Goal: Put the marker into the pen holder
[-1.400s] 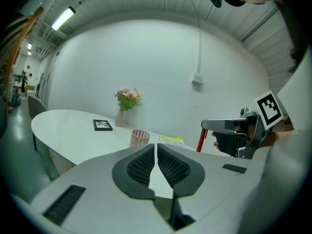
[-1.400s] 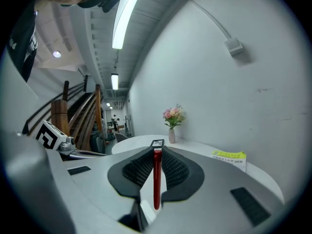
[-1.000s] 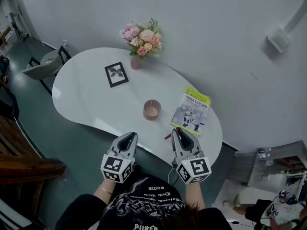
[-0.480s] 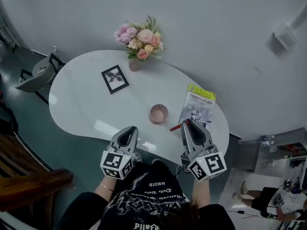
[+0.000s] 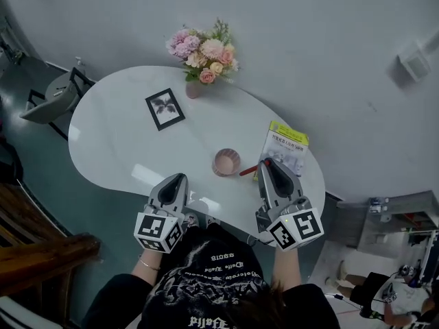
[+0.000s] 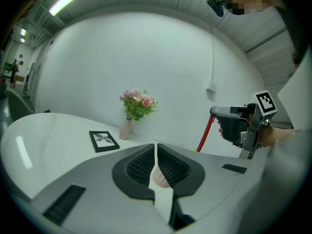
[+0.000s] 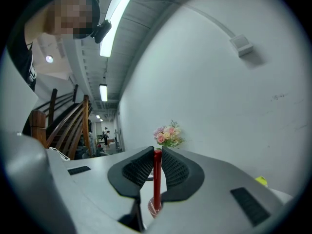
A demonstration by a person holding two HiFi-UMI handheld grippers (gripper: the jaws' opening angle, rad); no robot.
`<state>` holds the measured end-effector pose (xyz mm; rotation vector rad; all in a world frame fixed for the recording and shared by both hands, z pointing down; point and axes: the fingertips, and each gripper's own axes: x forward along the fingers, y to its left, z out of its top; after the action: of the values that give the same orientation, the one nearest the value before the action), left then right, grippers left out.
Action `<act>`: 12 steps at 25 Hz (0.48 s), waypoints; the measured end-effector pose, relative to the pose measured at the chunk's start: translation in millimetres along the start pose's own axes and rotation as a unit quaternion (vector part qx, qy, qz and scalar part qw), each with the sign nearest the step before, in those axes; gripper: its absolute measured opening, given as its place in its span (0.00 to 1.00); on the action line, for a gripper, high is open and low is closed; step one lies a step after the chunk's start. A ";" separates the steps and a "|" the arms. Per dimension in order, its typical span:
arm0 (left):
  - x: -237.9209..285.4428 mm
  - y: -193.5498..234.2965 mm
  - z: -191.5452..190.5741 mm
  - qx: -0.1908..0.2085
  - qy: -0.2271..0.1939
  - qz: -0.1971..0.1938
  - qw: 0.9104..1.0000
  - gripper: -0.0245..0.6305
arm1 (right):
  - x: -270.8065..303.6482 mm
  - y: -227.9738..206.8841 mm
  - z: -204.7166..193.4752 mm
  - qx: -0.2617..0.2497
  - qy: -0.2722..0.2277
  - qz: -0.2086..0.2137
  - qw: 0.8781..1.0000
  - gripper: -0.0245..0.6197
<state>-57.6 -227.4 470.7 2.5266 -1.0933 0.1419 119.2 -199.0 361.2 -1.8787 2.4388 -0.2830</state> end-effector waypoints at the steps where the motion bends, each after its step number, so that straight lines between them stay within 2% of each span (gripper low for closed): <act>1: 0.2 1.6 0.2 -0.001 0.000 0.006 1.000 0.09 | 3.3 -0.6 0.5 0.001 -0.001 0.004 1.000 0.15; 5: -0.2 5.9 1.9 0.002 -0.001 0.023 1.000 0.09 | 17.9 -3.2 -1.1 -0.002 -0.001 0.017 1.000 0.15; 8: 0.1 6.7 0.1 -0.024 -0.006 0.026 0.999 0.09 | 27.5 -4.6 -3.6 -0.002 0.000 0.029 1.000 0.15; 12: 1.9 4.6 1.2 -0.029 -0.007 0.034 0.999 0.09 | 38.9 -9.4 -6.7 0.001 -0.001 0.031 1.000 0.15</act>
<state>-59.6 -232.0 471.5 2.4444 -1.1722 0.1093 117.0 -238.0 372.2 -1.7983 2.4875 -0.2811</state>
